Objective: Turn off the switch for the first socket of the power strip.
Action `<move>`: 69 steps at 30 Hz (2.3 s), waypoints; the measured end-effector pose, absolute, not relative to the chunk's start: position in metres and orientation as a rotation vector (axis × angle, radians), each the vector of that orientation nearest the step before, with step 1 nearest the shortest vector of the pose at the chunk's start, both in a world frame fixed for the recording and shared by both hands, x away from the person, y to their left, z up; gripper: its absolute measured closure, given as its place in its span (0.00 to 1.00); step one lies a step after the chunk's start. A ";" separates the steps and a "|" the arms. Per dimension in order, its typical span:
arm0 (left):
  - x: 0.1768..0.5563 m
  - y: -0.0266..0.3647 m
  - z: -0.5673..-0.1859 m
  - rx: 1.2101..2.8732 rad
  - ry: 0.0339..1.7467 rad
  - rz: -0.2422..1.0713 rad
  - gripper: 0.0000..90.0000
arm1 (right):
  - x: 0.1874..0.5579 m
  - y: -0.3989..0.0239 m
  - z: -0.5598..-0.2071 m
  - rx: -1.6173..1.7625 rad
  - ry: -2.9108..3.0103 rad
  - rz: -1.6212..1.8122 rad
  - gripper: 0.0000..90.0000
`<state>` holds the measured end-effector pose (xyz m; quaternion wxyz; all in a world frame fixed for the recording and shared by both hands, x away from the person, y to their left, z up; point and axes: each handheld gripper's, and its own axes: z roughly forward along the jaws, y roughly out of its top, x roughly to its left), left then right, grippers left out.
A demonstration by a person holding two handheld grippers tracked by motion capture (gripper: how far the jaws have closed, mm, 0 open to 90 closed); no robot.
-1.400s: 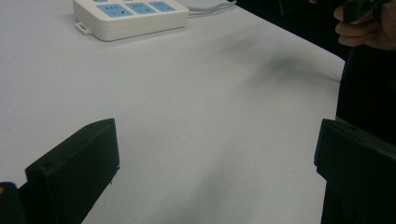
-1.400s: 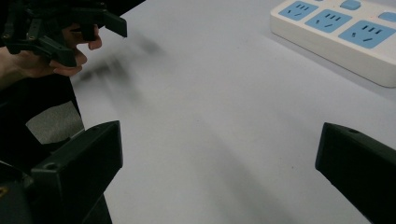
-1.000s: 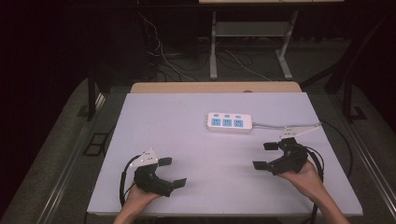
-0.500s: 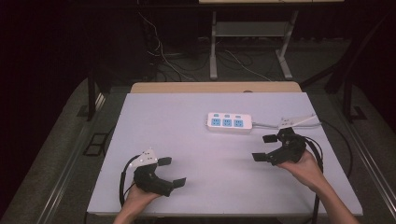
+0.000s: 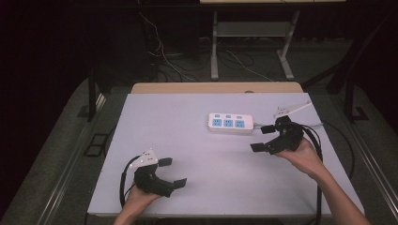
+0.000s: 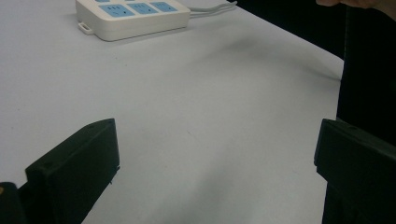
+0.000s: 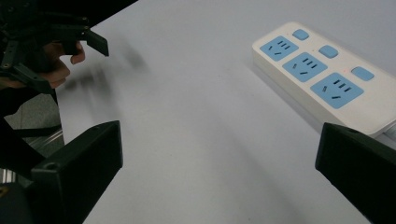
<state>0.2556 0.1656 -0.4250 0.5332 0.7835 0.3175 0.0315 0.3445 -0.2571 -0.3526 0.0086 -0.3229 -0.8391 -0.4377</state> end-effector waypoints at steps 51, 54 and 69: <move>0.256 0.166 -0.425 1.870 0.767 0.082 0.00 | 0.435 -0.230 -0.327 -1.068 -2.643 -1.234 0.01; 0.256 0.166 -0.425 1.869 0.768 0.080 0.00 | 0.439 -0.227 -0.328 -1.096 -2.625 -1.251 0.01; 0.256 0.166 -0.425 1.867 0.767 0.077 0.00 | 0.459 -0.224 -0.344 -1.198 -2.618 -1.231 0.01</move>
